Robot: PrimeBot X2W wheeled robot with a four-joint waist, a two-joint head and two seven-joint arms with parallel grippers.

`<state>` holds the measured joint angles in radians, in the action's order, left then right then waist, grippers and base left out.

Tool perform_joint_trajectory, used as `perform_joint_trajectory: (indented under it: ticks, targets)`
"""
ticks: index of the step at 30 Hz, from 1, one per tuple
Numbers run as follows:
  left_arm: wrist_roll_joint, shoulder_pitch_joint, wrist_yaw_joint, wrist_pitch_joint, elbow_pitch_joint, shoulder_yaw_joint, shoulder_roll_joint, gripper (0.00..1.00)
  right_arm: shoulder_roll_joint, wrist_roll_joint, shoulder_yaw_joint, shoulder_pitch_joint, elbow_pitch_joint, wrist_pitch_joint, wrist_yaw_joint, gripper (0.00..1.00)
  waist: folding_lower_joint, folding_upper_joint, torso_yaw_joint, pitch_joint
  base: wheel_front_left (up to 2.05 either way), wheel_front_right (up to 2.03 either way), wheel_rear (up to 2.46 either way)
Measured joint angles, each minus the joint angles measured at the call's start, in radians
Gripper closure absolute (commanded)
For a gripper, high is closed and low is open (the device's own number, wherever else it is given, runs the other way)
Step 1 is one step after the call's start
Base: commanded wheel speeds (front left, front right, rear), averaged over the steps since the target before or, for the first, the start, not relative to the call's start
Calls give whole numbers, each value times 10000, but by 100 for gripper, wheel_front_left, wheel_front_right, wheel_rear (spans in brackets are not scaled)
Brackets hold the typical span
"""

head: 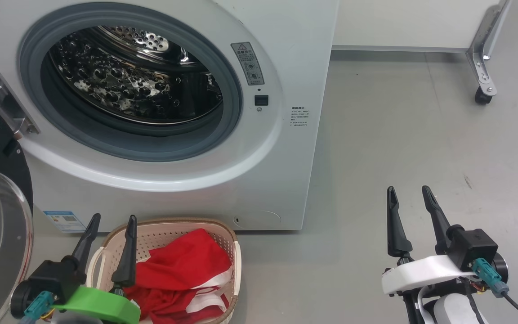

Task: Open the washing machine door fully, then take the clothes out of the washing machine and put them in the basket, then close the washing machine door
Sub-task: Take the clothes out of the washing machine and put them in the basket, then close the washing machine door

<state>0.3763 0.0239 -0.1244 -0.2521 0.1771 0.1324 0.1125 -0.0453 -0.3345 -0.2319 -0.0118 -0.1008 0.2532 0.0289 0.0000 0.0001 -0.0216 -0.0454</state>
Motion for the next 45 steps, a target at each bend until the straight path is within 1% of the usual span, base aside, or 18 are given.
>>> perform_joint_trajectory:
  ticks: [32, 45]
  targets:
    - [-92, -263, 0, 0, -290, -61, -77, 0, 0, -2, -42, 0, -33, 0, -12, 0, 0, 0, 45, 83, -1, 1, 0]
    - [-92, -322, 0, 0, -349, -52, -84, 0, 0, -2, -90, -1, -54, 0, -17, 0, 0, 0, 77, 65, -42, 42, 0]
